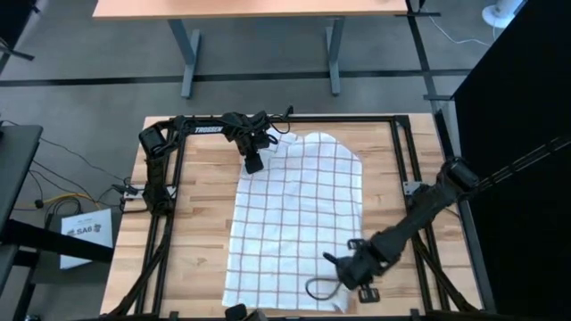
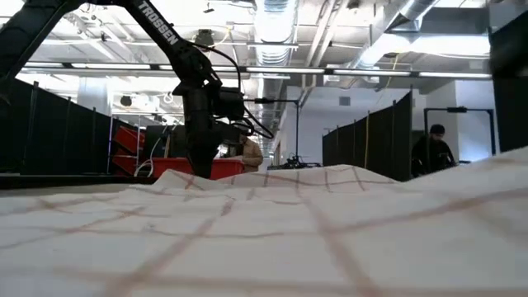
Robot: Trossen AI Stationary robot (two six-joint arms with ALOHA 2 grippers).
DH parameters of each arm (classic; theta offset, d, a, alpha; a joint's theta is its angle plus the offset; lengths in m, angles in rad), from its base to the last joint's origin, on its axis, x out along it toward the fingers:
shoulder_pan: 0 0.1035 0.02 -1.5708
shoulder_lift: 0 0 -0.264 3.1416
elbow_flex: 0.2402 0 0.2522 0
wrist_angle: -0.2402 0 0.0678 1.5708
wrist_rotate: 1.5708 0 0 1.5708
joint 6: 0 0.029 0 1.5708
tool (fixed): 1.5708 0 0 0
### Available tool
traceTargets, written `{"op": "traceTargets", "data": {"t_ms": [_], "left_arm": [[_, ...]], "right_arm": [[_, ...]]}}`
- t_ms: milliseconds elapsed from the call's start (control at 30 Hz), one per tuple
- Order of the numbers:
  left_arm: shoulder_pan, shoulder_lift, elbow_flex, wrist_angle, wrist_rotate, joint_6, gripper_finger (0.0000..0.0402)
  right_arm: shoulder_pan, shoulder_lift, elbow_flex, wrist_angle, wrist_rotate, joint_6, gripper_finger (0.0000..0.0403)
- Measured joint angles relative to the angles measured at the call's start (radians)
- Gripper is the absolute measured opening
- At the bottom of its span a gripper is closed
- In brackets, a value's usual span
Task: Roll towel
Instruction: Prepare the white striped towel on the table for folding
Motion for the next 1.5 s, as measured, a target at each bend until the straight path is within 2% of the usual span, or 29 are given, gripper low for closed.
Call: {"op": "traceTargets", "data": {"t_ms": [133, 367, 500, 600, 767, 1133, 1233, 1333, 1500], "left_arm": [[0.000, 0.000, 0.000, 0.000, 0.000, 0.002, 0.0093], [0.000, -0.001, 0.000, -0.010, 0.000, -0.006, 0.0093], [0.000, -0.001, 0.003, -0.004, -0.001, -0.009, 0.0093], [0.000, -0.018, 0.021, -0.014, -0.004, -0.011, 0.0093], [-0.001, -0.101, 0.091, -0.053, -0.006, -0.018, 0.0093], [-0.031, -0.165, 0.162, -0.134, -0.006, -0.070, 0.0093], [-0.043, -0.120, 0.162, -0.088, -0.004, -0.070, 0.0093], [-0.048, -0.041, 0.162, -0.082, 0.047, -0.076, 0.0093], [-0.047, 0.086, 0.160, -0.128, 0.045, -0.108, 0.0093]], "right_arm": [[0.076, -0.002, -0.013, -0.023, 0.015, 0.098, 0.0000], [0.099, -0.003, -0.045, -0.016, 0.037, 0.252, 0.0013], [0.131, -0.003, -0.043, -0.019, -0.001, 0.338, 0.0054], [0.138, -0.007, -0.008, -0.067, -0.023, 0.336, 0.0092], [0.055, -0.085, 0.026, -0.173, 0.127, 0.275, 0.0140], [-0.436, -0.302, 0.024, -0.428, 0.514, -0.038, 0.0166], [-0.643, -0.312, -0.016, -0.354, 0.502, -0.132, 0.0163], [-0.821, -0.312, -0.082, -0.240, 0.421, -0.271, 0.0162], [-1.025, -0.312, -0.167, -0.080, 0.307, -0.438, 0.0162]]}}
